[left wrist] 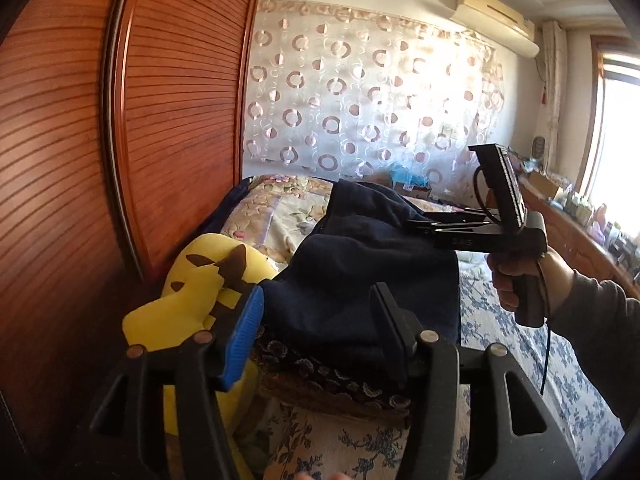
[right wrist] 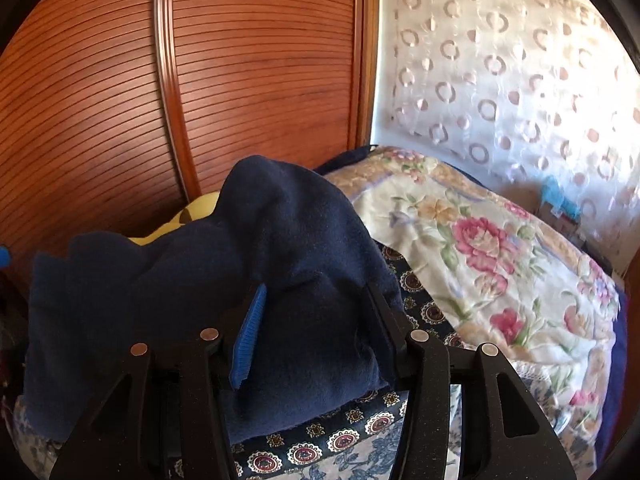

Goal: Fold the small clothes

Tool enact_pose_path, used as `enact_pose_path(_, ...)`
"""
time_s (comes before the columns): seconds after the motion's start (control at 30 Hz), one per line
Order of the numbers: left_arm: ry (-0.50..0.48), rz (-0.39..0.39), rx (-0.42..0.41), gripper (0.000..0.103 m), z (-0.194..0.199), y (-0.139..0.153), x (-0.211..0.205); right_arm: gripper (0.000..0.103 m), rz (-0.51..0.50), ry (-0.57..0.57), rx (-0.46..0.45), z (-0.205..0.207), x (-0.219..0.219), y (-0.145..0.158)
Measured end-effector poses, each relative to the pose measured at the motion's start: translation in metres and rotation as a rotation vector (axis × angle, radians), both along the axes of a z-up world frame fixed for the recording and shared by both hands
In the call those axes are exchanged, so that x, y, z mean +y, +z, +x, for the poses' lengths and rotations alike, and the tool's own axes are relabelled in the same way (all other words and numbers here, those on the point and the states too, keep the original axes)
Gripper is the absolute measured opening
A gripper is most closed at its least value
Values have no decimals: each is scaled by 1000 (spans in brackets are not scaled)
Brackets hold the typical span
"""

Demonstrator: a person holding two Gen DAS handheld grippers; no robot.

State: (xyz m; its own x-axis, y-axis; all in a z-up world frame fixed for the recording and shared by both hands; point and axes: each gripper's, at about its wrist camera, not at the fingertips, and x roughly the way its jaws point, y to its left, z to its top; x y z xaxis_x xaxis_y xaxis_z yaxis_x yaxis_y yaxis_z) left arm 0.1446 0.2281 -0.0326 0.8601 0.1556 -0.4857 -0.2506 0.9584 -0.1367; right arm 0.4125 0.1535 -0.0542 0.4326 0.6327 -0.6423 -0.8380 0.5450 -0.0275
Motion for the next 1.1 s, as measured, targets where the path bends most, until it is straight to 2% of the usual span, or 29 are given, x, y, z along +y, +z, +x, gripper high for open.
enact_pose_path(0.17,12,34,5,55,-8,11,-7,52,7,-37,-3,-7,-5,6)
enact_pose_path(0.33,5,48,3,55,-17,19,-18,53,27,-50,-26,-31,-23,26)
enact_pose_path(0.43,6,53,26,55,-19,19,-28,62,34,-62,-52,-54,-41,36)
enact_pose_path(0.83,-87,65,83,55,-30,0,-88,73,95,-179,-74,-150,-143,50)
enact_pose_path(1.1,-144,79,102,55,-35,-5,-128,83,126,-277,-72,-192,-210,48)
